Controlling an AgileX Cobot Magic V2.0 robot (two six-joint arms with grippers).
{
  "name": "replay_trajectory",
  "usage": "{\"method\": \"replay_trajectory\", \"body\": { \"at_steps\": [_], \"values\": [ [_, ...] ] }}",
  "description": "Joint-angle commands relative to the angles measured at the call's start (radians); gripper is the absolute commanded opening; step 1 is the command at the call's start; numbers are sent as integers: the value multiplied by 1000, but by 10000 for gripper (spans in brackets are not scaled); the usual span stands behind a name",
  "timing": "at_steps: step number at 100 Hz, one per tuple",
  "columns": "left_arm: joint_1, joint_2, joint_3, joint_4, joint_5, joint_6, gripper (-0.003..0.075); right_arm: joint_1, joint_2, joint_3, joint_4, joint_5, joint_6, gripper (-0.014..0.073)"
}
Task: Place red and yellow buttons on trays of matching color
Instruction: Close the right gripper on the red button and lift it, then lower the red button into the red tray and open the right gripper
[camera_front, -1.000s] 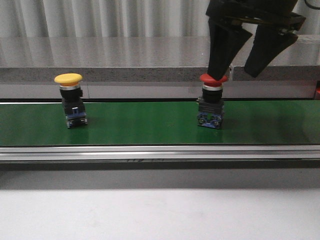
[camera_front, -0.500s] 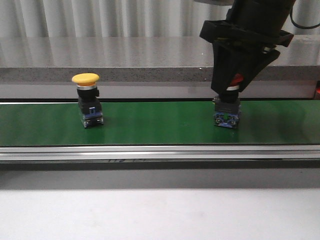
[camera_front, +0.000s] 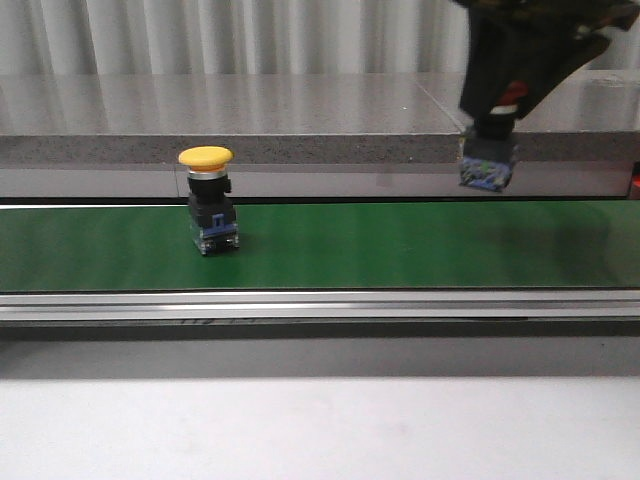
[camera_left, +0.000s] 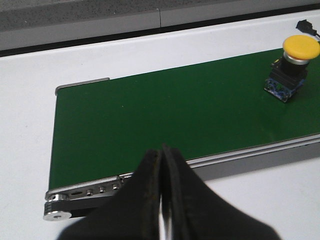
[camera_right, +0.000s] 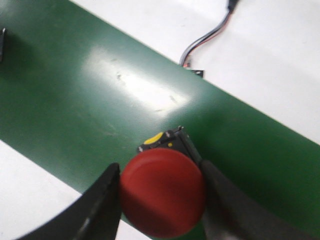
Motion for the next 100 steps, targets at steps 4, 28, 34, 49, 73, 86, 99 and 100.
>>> {"method": "replay_trajectory", "body": {
  "at_steps": [4, 28, 34, 49, 73, 86, 99, 100],
  "values": [
    [-9, 0, -27, -6, -72, 3, -20, -101, -97, -33, 9, -27, 4, 150],
    [-9, 0, -27, -6, -72, 3, -20, -336, -144, -33, 9, -27, 4, 150],
    [-9, 0, -27, -6, -72, 3, -20, -390, -144, -33, 9, -25, 4, 150],
    [-9, 0, -27, -6, -72, 3, -20, -532, -144, -33, 9, -37, 4, 150],
    [-9, 0, -27, -6, -72, 3, -20, -724, -127, -33, 9, -71, 96, 150],
    [-9, 0, -27, -6, -72, 3, -20, -788, -97, -33, 9, -85, 161, 150],
    [-9, 0, -27, -6, -72, 3, -20, -816, -47, -33, 9, -111, 181, 150],
    [-9, 0, -27, -6, -72, 3, -20, -817, -40, -33, 9, -114, 181, 150]
  ]
}}
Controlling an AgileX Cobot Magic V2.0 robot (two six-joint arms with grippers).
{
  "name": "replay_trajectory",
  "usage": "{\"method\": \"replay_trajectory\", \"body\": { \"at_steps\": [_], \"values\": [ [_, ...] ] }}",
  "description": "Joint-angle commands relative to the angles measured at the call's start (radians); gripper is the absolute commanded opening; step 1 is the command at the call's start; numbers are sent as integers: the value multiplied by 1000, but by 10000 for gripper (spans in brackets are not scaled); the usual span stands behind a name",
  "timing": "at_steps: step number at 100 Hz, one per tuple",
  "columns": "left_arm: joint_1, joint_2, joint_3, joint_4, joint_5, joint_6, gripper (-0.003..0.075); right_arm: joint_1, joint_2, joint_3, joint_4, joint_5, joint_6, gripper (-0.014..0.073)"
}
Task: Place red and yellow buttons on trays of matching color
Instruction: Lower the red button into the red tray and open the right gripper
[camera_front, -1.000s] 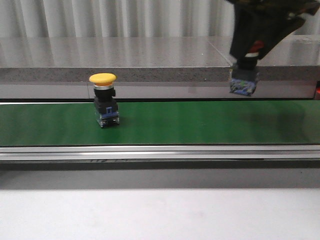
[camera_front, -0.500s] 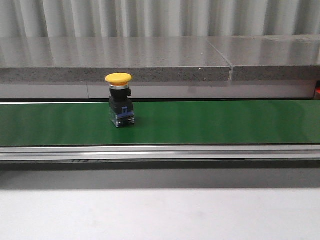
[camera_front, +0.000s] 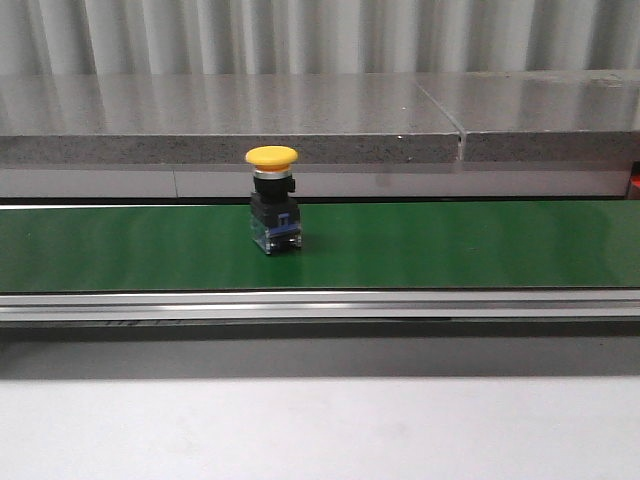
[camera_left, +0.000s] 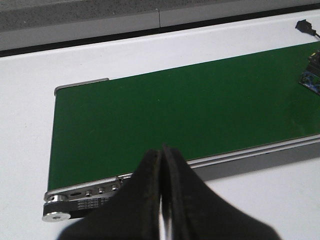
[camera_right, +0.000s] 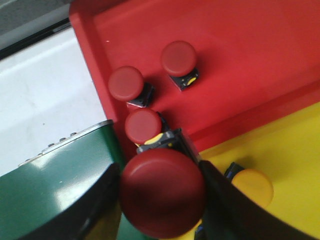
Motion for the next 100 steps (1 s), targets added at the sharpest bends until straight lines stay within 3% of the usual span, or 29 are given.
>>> {"method": "replay_trajectory", "body": {
  "at_steps": [1, 48, 100],
  "values": [
    [-9, 0, -27, -6, -72, 3, -20, -17, -1, -33, 13, -73, 12, 150],
    [-9, 0, -27, -6, -72, 3, -20, -17, 158, -33, 13, -229, 19, 150],
    [-9, 0, -27, -6, -72, 3, -20, -17, 260, -33, 14, -266, 19, 150]
  ]
}}
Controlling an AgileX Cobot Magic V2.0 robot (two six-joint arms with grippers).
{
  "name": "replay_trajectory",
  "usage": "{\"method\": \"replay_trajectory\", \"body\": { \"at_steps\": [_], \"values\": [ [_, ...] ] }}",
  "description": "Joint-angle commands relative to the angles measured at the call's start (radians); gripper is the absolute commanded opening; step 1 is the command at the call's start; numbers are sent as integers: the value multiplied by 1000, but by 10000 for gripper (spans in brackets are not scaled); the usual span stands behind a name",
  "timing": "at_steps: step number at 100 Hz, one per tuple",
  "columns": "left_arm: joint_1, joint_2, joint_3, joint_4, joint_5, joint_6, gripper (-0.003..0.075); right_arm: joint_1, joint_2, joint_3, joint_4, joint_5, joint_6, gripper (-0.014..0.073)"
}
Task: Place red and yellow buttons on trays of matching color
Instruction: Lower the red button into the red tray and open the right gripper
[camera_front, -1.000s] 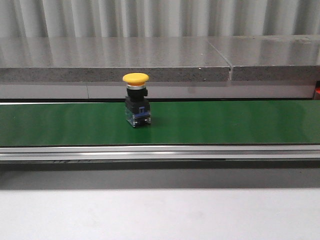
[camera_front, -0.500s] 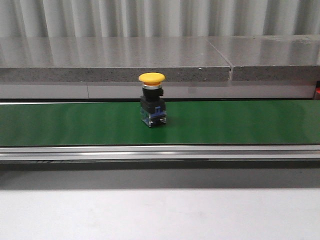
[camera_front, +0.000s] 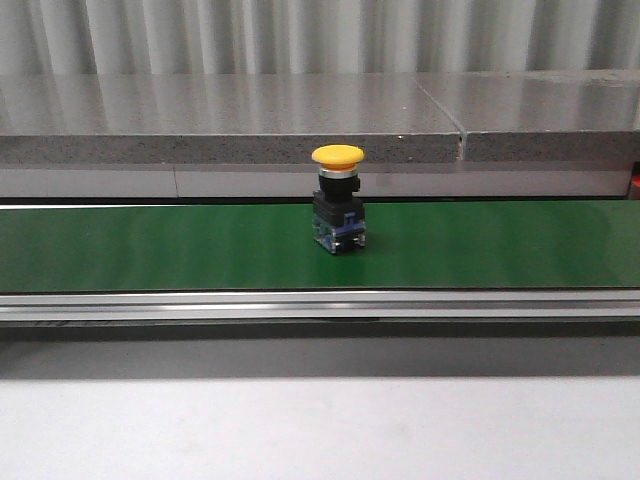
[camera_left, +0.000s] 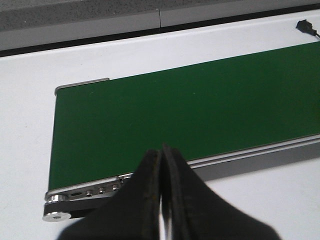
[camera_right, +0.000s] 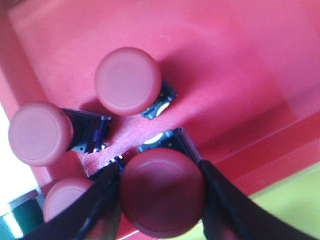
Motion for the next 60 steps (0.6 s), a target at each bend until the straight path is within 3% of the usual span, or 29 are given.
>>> {"method": "replay_trajectory", "body": {
  "at_steps": [1, 18, 35, 42, 60],
  "values": [
    [-9, 0, -27, -6, -72, 3, -20, -7, -41, -33, 12, -45, -1, 150],
    [-9, 0, -27, -6, -72, 3, -20, -7, -35, -33, 12, -47, -1, 185],
    [-9, 0, -27, -6, -72, 3, -20, -7, -32, -33, 12, -43, -1, 426],
    [-9, 0, -27, -6, -72, 3, -20, -7, -32, -33, 12, -47, -1, 486],
    [-9, 0, -27, -6, -72, 3, -20, -7, -33, -33, 12, -55, -1, 488]
  ]
}}
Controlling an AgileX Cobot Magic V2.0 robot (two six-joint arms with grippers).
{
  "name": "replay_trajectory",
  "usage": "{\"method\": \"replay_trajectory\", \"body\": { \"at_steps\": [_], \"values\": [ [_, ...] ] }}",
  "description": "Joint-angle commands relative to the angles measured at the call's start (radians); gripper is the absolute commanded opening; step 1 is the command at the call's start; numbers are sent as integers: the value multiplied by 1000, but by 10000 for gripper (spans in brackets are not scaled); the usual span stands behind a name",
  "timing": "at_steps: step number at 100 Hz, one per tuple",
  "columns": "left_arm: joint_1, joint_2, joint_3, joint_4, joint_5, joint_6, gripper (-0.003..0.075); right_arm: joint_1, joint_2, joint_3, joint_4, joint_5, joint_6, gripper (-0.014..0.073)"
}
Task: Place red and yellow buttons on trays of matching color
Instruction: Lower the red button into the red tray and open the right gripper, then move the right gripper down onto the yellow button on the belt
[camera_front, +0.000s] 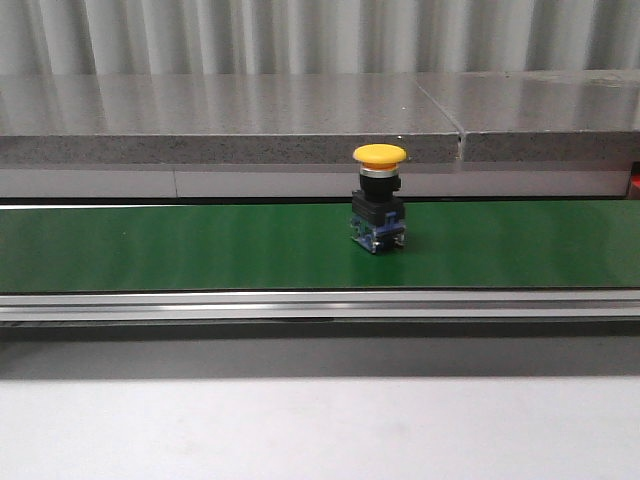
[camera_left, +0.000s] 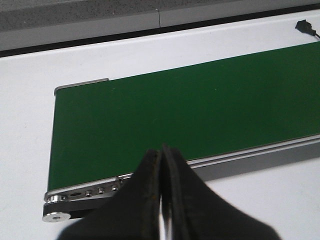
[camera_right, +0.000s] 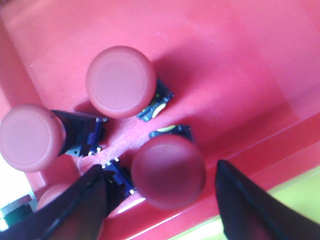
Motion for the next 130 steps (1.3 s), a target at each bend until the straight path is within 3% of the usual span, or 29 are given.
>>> {"method": "replay_trajectory", "body": {
  "at_steps": [1, 68, 98, 130],
  "values": [
    [-9, 0, -27, -6, -72, 3, -20, -7, -48, -33, 11, -45, -4, 488],
    [-9, 0, -27, -6, -72, 3, -20, 18, -345, -33, -15, 5, -47, 488],
    [-9, 0, -27, -6, -72, 3, -20, 111, -473, 31, -20, 54, -69, 488],
    [-9, 0, -27, -6, -72, 3, -20, 280, -570, 137, -26, 113, -70, 496]
  ]
}}
